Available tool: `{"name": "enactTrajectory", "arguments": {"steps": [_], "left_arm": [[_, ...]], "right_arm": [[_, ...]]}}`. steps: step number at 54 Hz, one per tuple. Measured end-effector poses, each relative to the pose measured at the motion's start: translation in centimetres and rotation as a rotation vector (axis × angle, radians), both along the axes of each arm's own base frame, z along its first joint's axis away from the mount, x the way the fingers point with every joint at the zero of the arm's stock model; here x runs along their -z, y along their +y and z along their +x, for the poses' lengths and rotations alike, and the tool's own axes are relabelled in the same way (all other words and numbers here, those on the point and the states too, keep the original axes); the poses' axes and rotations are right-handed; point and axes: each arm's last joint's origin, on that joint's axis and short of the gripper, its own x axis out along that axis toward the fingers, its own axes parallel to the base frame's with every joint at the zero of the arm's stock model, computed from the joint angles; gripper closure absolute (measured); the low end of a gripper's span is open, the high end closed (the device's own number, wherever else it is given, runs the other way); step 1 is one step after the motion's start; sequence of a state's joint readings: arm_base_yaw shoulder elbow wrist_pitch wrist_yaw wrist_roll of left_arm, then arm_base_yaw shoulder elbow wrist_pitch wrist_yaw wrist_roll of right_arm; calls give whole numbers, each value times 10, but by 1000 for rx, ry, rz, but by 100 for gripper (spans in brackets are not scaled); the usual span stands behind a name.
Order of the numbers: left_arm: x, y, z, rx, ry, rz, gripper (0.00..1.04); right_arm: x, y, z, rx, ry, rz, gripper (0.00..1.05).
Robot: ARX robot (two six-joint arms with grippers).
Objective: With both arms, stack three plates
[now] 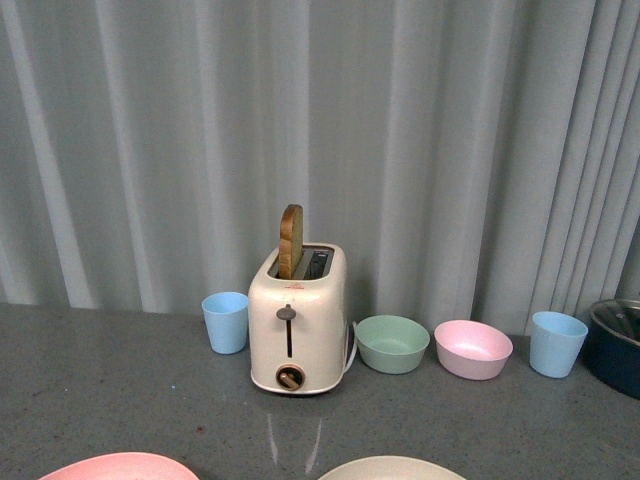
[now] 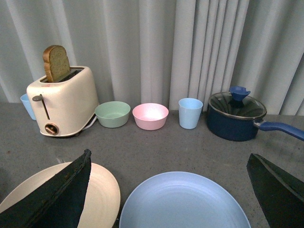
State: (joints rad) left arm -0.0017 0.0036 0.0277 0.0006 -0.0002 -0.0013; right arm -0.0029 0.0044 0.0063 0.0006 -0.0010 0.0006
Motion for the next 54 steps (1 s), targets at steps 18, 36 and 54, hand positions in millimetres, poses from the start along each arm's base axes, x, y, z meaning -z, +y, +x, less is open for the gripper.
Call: {"name": "enactTrajectory", "arguments": {"steps": [18, 36, 54], "left_arm": [[0, 0, 0, 0, 0, 0, 7], [0, 0, 0, 0, 0, 0, 7], [0, 0, 0, 0, 0, 0, 7]], "right_arm": [[0, 0, 0, 0, 0, 0, 7], [0, 0, 0, 0, 0, 0, 7], [0, 0, 0, 0, 0, 0, 7]]}}
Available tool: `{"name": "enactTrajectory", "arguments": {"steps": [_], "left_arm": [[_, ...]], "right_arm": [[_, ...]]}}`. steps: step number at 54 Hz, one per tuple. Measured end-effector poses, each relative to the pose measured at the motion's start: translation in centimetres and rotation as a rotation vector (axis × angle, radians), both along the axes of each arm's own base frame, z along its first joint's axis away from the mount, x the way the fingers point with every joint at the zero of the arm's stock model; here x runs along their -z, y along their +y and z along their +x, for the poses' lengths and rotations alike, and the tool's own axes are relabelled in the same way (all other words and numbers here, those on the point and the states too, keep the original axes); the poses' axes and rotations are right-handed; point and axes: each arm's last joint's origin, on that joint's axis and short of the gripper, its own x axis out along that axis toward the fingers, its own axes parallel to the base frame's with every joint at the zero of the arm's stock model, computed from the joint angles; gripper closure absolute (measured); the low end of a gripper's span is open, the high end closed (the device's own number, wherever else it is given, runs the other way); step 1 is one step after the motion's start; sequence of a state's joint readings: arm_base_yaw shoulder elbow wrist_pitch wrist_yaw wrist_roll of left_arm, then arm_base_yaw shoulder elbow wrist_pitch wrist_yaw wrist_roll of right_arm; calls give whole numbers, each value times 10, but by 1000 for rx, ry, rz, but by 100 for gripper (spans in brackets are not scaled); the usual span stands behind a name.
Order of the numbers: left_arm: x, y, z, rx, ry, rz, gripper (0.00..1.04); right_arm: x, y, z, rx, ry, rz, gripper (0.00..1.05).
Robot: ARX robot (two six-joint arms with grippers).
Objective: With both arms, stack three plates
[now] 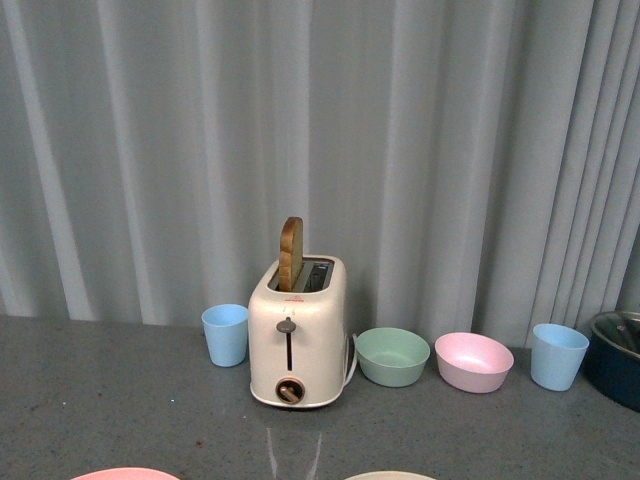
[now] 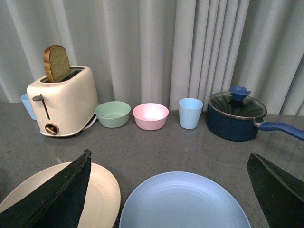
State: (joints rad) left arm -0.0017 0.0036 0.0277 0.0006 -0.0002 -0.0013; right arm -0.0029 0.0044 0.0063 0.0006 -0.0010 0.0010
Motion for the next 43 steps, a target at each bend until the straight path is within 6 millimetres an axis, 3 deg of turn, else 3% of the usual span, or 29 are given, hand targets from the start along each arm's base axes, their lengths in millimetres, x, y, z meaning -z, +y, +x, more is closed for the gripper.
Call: {"name": "enactTrajectory", "arguments": {"steps": [23, 27, 29, 32, 38, 43], "left_arm": [[0, 0, 0, 0, 0, 0, 7], [2, 0, 1, 113, 227, 32, 7], [-2, -1, 4, 210, 443, 19, 7], [-9, -1, 12, 237, 517, 31, 7], [-30, -1, 36, 271, 483, 73, 7], [-44, 2, 70, 256, 474, 124, 7]], "right_arm": [[0, 0, 0, 0, 0, 0, 7], [0, 0, 0, 1, 0, 0, 7], [0, 0, 0, -4, 0, -1, 7], [0, 0, 0, -1, 0, 0, 7], [0, 0, 0, -1, 0, 0, 7], [0, 0, 0, -3, 0, -1, 7]]}}
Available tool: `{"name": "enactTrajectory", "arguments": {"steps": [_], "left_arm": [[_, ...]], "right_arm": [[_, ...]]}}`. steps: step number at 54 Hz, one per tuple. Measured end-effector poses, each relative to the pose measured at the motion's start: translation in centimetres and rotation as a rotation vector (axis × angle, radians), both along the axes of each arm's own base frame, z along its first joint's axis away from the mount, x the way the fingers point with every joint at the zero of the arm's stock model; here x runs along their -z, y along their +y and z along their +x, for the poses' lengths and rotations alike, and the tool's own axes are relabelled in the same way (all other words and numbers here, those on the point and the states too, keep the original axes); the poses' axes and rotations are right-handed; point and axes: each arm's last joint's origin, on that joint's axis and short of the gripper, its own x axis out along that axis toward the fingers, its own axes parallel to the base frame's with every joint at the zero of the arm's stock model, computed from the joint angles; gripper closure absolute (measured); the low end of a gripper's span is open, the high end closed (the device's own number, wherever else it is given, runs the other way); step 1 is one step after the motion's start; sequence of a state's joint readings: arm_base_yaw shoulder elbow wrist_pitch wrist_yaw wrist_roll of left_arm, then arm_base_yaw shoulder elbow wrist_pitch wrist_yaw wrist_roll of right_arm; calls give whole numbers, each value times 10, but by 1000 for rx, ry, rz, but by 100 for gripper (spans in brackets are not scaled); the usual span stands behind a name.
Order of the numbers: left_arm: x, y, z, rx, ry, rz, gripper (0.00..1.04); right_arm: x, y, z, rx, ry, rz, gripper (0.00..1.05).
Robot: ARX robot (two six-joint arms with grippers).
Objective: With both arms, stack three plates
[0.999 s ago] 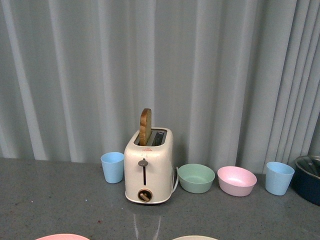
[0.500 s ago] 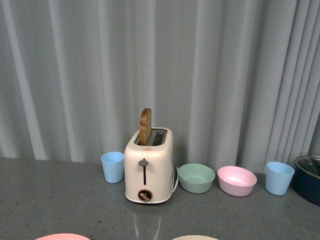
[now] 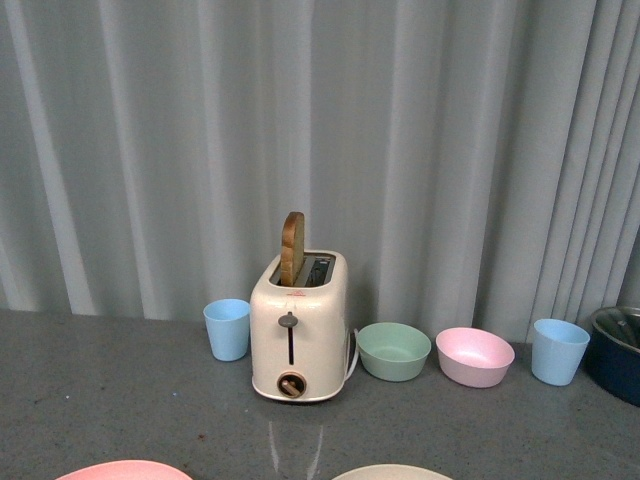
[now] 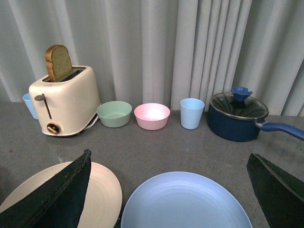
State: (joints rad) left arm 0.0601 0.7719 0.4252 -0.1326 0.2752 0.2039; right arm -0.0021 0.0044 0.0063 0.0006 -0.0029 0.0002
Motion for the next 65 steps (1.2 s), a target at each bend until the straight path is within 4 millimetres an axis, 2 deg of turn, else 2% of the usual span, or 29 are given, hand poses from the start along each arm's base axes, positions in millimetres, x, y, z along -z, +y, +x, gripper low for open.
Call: {"name": "enactTrajectory", "arguments": {"steps": [5, 8, 15, 24, 41, 65], "left_arm": [[3, 4, 40, 7, 80, 50, 7], [13, 6, 64, 45, 180, 76, 7], [32, 12, 105, 105, 350, 139, 7], [47, 29, 153, 86, 468, 211, 7], [68, 49, 185, 26, 622, 230, 7], [103, 58, 205, -58, 697, 269, 7]], "right_arm": [[0, 0, 0, 2, 0, 0, 7], [0, 0, 0, 2, 0, 0, 7], [0, 0, 0, 2, 0, 0, 7], [0, 0, 0, 2, 0, 0, 7], [0, 0, 0, 2, 0, 0, 7], [0, 0, 0, 2, 0, 0, 7]]}}
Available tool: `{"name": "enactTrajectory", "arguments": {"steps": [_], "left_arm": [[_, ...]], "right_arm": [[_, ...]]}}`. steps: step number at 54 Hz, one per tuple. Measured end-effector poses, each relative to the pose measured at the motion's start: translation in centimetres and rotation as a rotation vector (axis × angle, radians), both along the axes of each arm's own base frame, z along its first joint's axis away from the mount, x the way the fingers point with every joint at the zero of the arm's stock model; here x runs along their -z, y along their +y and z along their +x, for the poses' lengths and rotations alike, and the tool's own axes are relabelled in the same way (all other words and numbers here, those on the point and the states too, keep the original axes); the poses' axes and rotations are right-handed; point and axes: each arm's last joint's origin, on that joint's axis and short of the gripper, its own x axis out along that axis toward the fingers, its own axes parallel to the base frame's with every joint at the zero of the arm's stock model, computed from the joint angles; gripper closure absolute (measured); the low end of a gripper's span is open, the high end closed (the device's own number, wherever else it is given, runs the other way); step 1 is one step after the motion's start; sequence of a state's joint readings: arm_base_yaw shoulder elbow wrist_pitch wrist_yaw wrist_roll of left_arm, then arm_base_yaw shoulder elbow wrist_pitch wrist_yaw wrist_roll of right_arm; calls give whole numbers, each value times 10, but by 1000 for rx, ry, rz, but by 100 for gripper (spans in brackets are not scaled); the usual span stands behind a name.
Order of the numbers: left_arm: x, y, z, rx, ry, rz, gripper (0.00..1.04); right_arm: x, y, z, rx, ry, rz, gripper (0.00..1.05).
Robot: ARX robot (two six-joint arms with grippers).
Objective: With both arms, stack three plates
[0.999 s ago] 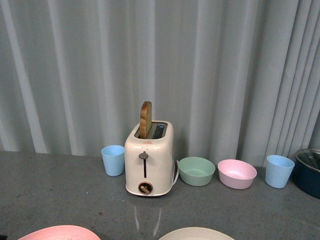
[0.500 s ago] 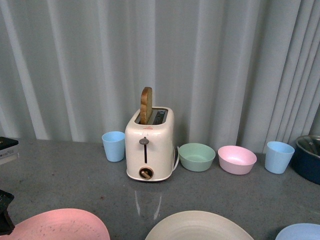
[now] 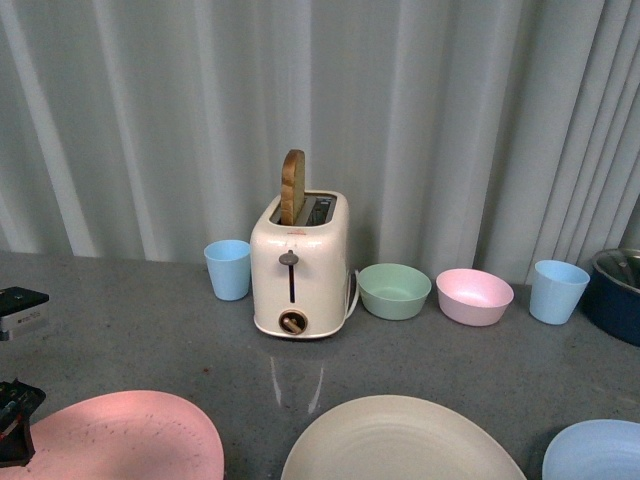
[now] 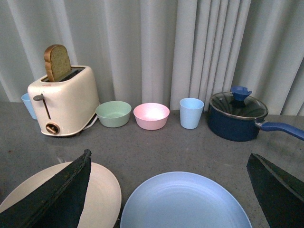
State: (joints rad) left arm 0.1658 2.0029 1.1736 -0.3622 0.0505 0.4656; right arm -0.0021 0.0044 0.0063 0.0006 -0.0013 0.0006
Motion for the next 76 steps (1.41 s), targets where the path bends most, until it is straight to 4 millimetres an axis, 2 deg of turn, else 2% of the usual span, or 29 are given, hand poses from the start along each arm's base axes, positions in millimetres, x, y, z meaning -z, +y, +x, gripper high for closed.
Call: {"name": "enactTrajectory", "arguments": {"steps": [15, 33, 46, 68, 76], "left_arm": [[15, 11, 4, -55, 12, 7, 7], [35, 10, 4, -57, 62, -17, 7], [43, 9, 5, -54, 64, -17, 7], [47, 8, 6, -61, 70, -22, 75], [46, 7, 7, -62, 60, -41, 94]], "right_arm": [[0, 0, 0, 0, 0, 0, 7], [0, 0, 0, 0, 0, 0, 7], [0, 0, 0, 0, 0, 0, 7], [0, 0, 0, 0, 0, 0, 7], [0, 0, 0, 0, 0, 0, 7]]}}
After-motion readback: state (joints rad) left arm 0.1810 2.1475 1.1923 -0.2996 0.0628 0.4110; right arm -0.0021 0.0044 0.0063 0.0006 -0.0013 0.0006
